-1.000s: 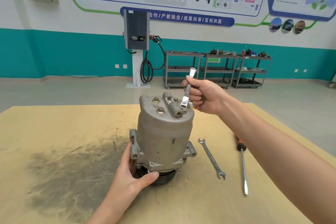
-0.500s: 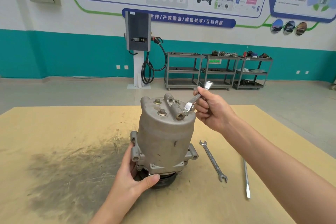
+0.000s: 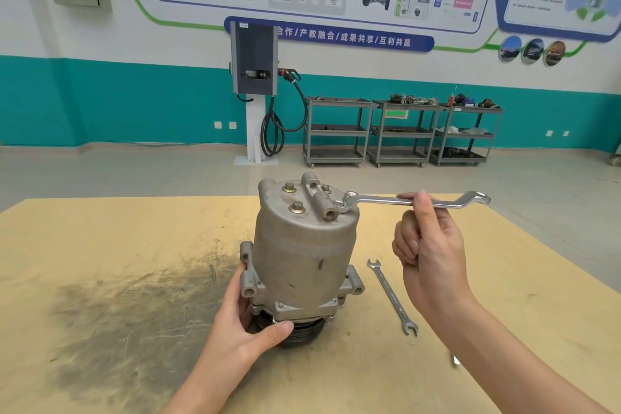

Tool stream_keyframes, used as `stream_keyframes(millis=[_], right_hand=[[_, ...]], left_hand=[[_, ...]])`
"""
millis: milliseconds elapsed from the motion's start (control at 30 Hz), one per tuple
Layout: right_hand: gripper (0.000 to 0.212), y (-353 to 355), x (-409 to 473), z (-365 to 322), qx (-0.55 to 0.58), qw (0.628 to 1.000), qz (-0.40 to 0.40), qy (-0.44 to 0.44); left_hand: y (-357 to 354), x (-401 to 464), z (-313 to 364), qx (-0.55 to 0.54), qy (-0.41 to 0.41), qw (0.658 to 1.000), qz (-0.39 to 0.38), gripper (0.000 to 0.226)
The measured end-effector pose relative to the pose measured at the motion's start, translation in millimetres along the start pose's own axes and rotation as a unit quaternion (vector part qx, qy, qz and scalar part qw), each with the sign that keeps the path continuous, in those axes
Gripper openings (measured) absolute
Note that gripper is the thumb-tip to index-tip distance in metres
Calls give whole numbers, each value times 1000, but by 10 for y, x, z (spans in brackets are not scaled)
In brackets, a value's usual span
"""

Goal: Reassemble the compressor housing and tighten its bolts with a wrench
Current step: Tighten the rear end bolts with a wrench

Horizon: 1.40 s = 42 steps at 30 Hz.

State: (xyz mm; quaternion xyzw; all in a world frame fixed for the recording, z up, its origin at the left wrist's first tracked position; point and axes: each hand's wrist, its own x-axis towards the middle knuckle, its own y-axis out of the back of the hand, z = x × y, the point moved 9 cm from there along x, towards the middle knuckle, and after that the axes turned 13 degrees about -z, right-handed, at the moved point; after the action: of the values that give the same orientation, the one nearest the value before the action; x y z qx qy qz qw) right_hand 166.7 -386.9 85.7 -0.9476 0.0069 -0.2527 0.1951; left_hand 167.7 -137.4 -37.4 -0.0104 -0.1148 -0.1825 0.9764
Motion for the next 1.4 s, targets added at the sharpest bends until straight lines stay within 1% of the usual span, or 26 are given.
stream_keyframes(millis=[100,200,333,567,800,1033,1167,1300,1400], right_hand=[[23,-24,27,-21,6,1000,-13,1],[22,-37,65,-60,7,1000,-21,-5],[19,-50,115,-68,33,999,-12,-12],[22,-91,106,-57,68,998,-3,-2],[21,-105,-4,-63,29,999,16,35],[21,-121,-26,-50,23,999,24,32],[21,-128,-40,-43,23,999,28,30],[21,-155,-58,-45,19,999,28,37],[22,-190,-69,-52,16,999,25,42]], left_hand=[[10,8,-28,4,3,1000,2,106],[14,8,-30,-4,4,1000,1,108],[7,0,-1,-6,0,1000,6,110],[0,-6,2,-9,-1,1000,4,113],[20,-2,-4,-10,1,1000,4,118],[54,11,-49,-14,5,1000,8,117],[48,16,-46,-20,2,1000,2,124],[47,10,-42,-30,2,1000,-2,137],[59,6,-53,-28,7,1000,-3,139]])
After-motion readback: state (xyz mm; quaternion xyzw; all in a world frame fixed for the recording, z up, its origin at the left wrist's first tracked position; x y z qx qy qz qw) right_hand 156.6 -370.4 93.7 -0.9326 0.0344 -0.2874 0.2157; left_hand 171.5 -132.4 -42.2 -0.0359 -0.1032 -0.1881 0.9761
